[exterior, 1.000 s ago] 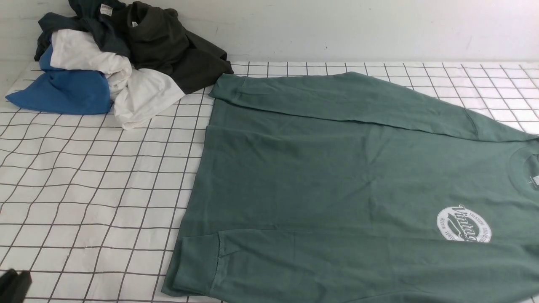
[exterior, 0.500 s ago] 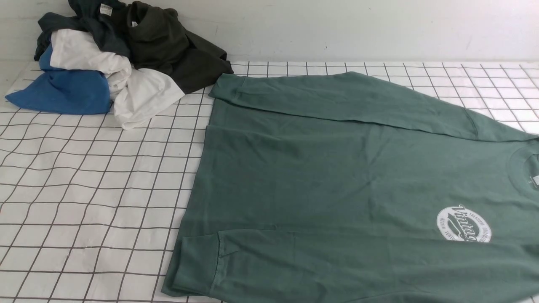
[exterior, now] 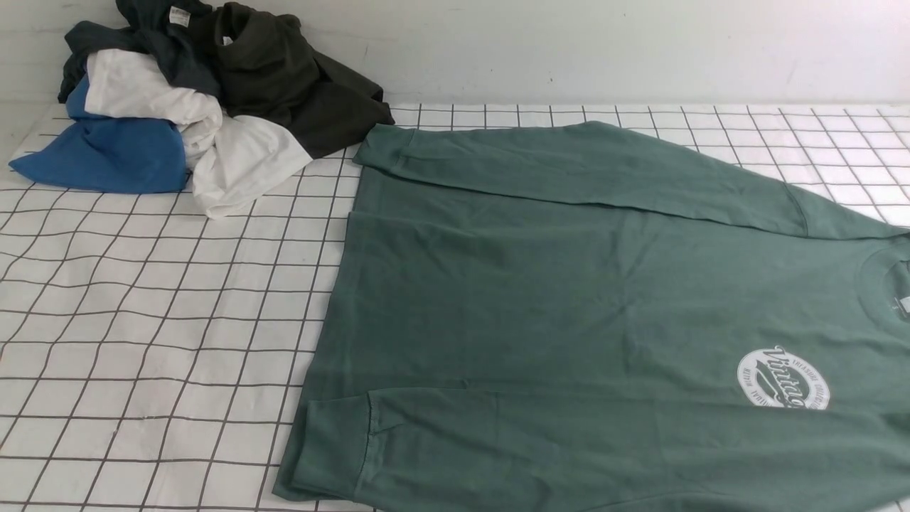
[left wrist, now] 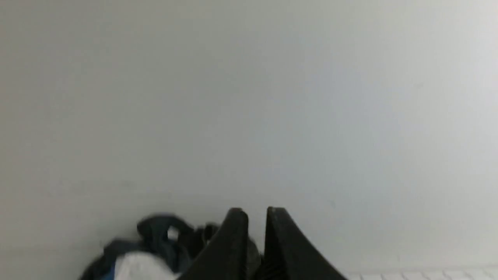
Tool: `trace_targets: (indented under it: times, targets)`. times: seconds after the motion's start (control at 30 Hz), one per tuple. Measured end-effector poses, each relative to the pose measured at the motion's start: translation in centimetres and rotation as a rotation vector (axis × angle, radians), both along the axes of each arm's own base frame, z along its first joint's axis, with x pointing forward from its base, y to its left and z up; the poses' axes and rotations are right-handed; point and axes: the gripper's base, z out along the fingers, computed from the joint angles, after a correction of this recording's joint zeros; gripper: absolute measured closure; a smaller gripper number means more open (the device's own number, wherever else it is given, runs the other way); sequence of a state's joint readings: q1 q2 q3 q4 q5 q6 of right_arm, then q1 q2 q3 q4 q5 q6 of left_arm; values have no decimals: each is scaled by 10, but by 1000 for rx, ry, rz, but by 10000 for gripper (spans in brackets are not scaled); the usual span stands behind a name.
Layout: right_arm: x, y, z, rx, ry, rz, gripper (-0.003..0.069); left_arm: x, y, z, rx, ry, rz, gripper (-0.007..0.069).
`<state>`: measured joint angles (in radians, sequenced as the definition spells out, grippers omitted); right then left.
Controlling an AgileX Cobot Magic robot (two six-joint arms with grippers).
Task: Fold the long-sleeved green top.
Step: Use the left arm to clamp the cuff closest to it
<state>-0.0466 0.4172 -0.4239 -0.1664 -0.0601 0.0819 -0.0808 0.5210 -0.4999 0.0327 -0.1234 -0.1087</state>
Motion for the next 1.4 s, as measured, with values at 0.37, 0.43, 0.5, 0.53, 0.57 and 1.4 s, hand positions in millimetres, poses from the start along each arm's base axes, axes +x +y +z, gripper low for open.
trace_targets:
  times: [0.37, 0.43, 0.5, 0.53, 0.57, 1.4]
  targets:
    - [70, 7, -61, 83, 1068, 37, 669, 89, -42, -67, 247, 1193, -217, 601]
    - [80, 19, -69, 47, 1134, 134, 669, 106, -61, -92, 273, 1338, -306, 601]
    - [93, 35, -81, -17, 1195, 254, 669, 124, -80, -116, 296, 1435, -359, 596]
    - [96, 40, -86, -38, 1216, 291, 669, 132, -86, -126, 312, 1468, -368, 587]
    - [99, 43, -89, -52, 1229, 315, 669, 139, -93, -135, 330, 1492, -376, 574]
    - [114, 52, -97, -51, 1183, 362, 669, 191, -121, -194, 322, 1532, -319, 604]
